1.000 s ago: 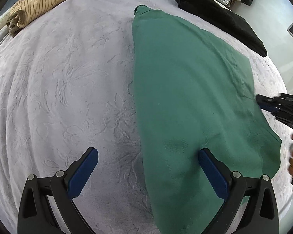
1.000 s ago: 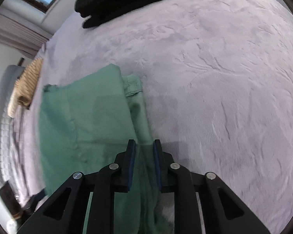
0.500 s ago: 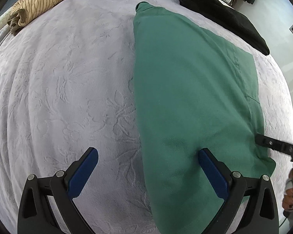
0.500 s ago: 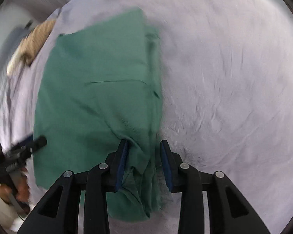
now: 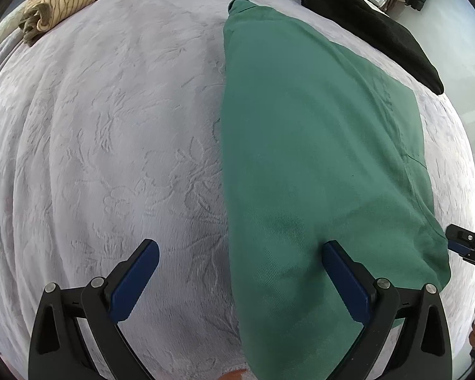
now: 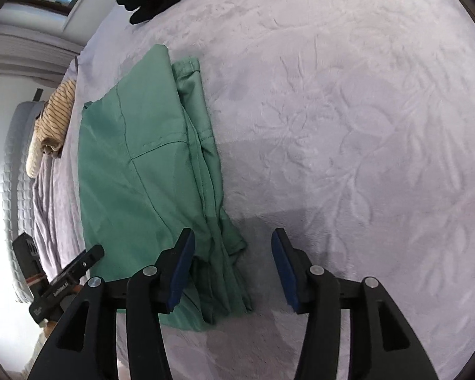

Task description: Fold large clothes

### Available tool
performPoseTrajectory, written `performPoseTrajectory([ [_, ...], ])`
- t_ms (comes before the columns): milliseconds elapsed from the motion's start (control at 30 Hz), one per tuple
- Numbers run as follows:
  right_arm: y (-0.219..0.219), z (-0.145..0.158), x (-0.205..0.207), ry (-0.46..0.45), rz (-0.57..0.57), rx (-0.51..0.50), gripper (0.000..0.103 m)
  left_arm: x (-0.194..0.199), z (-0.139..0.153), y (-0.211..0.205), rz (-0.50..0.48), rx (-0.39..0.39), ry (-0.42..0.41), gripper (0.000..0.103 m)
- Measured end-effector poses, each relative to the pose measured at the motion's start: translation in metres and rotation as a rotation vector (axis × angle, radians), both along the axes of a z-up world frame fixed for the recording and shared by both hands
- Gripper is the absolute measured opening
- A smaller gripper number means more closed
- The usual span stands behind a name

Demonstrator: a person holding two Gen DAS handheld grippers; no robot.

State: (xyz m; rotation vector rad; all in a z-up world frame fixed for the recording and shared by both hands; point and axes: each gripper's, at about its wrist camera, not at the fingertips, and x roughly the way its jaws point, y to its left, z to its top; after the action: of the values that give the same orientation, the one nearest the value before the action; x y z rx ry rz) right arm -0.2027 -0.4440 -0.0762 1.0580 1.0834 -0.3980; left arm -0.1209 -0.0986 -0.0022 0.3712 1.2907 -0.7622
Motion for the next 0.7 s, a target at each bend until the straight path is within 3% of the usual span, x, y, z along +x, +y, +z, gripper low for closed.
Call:
performPoseTrajectory([
  [267, -0.002, 0.004, 0.003, -0.057, 0.031, 0.004, 0.068, 0.004, 0.012, 0.003, 0.009, -0.016, -0.048, 0.103],
  [300, -0.002, 0.003, 0.005, -0.063, 0.037, 0.002, 0.078, 0.009, 0.013, 0.001, 0.005, -0.016, -0.042, 0.103],
  [367, -0.003, 0.003, 0.009, -0.094, 0.039, 0.004, 0.088, 0.017, 0.013, 0.001, 0.004, -0.016, -0.020, 0.103],
  [600, -0.016, -0.004, 0.031, -0.146, 0.050, 0.056, 0.088, 0.038, 0.010, 0.000, 0.006, -0.056, 0.037, 0.103],
  [700, -0.023, -0.009, 0.040, -0.172, 0.064, 0.083, 0.088, 0.046, 0.005, 0.000, -0.009, -0.082, 0.105, 0.103],
])
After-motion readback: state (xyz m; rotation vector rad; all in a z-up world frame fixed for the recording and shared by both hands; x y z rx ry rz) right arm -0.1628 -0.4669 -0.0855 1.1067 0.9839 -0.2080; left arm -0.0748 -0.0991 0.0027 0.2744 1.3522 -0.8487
